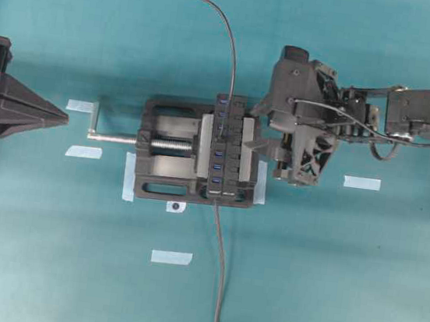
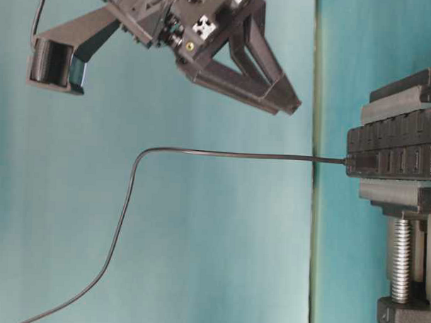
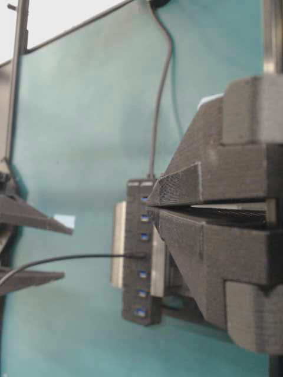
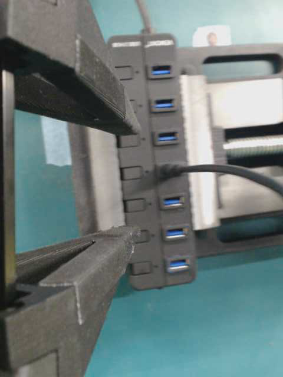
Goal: Insert the USB into the center port of the fixed hub
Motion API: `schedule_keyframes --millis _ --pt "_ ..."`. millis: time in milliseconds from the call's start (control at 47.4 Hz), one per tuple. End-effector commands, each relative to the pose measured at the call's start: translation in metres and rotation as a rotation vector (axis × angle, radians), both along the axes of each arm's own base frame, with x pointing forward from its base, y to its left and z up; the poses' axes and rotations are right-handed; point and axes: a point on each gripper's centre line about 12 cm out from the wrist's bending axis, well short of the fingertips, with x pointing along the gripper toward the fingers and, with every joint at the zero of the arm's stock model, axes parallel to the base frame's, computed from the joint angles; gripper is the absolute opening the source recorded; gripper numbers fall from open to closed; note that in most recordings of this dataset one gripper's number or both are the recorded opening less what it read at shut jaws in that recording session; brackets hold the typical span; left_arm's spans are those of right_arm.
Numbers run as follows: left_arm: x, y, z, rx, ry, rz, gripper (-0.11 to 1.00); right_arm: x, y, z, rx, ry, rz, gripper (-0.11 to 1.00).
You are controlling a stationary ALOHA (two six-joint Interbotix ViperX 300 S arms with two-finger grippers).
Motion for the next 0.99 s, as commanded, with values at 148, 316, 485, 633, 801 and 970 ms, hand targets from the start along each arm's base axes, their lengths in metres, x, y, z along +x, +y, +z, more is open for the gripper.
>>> schedule_keyframes --millis 148,316,485,633,801,970 --pt "0.0019 0.0003 0.0046 0.0 -0.012 0.001 0.0 0.0014 0.0007 0.0124 0.0 -0.049 0.0 0.74" --pt "0.0019 0.0 0.0046 0.0 -0.012 0.0 0.0 0.0017 0.0007 0.0127 0.0 -0.052 0.001 0.74" --pt "0.0017 0.0003 0.0038 -0.002 -0.009 0.002 0.0 0.0015 0.0007 0.0123 0.0 -0.052 0.001 0.74" --pt "0.0019 0.0 0.0046 -0.002 -0.012 0.0 0.0 0.0003 0.0003 0.0105 0.0 -0.046 -0.001 0.74" --pt "0.0019 0.0 0.0046 0.0 -0.012 0.0 0.0 -0.0008 0.0009 0.008 0.002 -0.04 0.0 0.74" --pt "0.0019 0.0003 0.0046 -0.002 -0.012 0.002 0.0 -0.0012 0.001 0.008 0.002 -0.04 0.0 0.74"
